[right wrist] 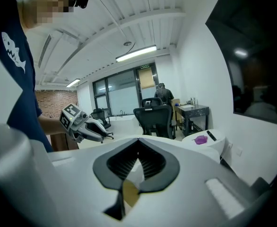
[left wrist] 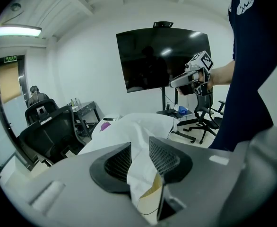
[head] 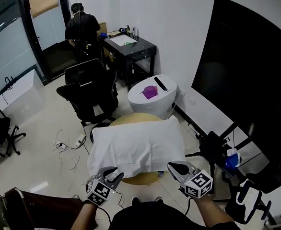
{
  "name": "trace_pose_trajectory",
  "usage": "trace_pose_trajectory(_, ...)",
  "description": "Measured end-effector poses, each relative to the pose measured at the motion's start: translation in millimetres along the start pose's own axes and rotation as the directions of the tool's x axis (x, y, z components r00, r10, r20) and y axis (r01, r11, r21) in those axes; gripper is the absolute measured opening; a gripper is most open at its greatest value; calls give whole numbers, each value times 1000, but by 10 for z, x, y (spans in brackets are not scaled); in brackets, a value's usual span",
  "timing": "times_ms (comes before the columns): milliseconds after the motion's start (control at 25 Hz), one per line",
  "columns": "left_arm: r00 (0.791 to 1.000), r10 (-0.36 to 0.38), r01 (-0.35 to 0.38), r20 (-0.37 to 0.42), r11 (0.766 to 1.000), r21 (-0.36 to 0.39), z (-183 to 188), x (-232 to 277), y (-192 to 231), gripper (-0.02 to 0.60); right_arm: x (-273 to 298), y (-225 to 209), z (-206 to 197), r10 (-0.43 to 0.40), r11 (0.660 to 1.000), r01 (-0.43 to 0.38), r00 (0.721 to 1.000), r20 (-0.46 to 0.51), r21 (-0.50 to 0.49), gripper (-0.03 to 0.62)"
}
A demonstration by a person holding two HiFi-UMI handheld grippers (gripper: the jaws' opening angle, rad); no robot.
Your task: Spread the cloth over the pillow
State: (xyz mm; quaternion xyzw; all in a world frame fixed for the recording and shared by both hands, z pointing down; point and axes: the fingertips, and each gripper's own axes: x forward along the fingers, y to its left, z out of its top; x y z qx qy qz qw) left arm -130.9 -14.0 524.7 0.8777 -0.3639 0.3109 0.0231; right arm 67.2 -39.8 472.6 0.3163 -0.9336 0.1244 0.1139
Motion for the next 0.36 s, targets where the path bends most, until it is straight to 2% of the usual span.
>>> trace_pose_trajectory(360,1000,12,-12,-2,1000,7,51,-48,-112,109,-138,90,78,27,999,-27,999,19,-22,6)
